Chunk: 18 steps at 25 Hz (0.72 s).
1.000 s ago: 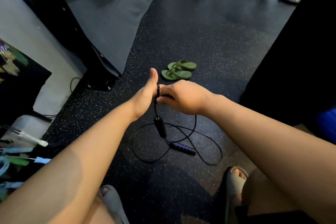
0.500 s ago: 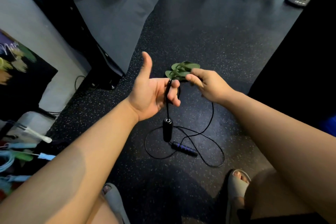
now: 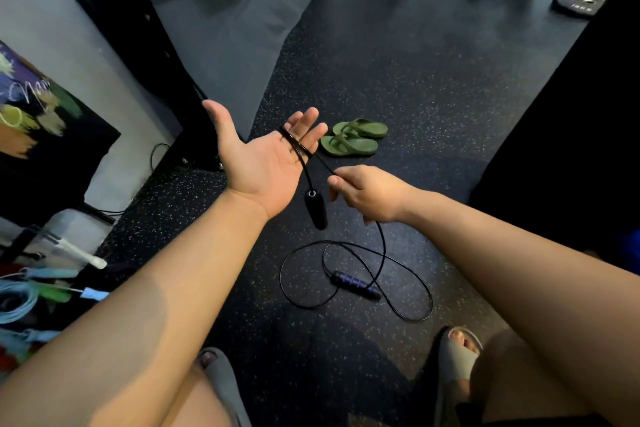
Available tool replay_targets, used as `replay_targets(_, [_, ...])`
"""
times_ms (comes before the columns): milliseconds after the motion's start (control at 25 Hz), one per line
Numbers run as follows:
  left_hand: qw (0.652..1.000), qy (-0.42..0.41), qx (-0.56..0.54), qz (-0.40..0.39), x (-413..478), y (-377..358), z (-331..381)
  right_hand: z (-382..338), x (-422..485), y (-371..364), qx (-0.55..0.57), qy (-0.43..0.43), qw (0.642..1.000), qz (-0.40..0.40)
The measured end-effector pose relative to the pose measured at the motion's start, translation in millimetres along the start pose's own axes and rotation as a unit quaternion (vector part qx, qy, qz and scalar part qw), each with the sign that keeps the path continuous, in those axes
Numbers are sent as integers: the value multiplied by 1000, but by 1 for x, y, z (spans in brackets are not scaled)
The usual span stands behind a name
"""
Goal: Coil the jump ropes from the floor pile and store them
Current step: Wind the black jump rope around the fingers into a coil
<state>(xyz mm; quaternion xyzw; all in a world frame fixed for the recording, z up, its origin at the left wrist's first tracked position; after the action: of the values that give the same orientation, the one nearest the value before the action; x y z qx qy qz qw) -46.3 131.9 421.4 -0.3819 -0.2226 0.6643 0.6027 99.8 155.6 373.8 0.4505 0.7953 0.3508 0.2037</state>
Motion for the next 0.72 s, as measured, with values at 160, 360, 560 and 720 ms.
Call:
replay_targets(160, [999, -12, 41, 23, 5, 4, -2, -19, -4, -12, -96, 45, 994, -29])
replay_targets(360, [940, 3, 338, 45, 7, 6, -20, -38, -3, 1, -184, 125, 975, 19])
replay_targets(560, [828, 130, 542, -59, -5, 8, -38, -37, -5, 28, -197, 163, 965, 62])
replay_targets(720, [788, 183, 576, -119, -13, 4, -42, -23, -5, 50, -148, 206, 961, 113])
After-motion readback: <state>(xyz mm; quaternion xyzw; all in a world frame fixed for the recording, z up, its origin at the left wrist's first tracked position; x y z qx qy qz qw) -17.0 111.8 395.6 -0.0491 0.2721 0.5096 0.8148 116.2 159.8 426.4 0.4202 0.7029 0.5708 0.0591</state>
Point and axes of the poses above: each hand's wrist, its own x-axis towards the middle knuckle, its own y-axis out of the back of the hand, z = x × y, the point moved 5 cm from there along x, towards the middle knuckle, and after that the axes turned 10 degrees about z, right-handed, at the moved point
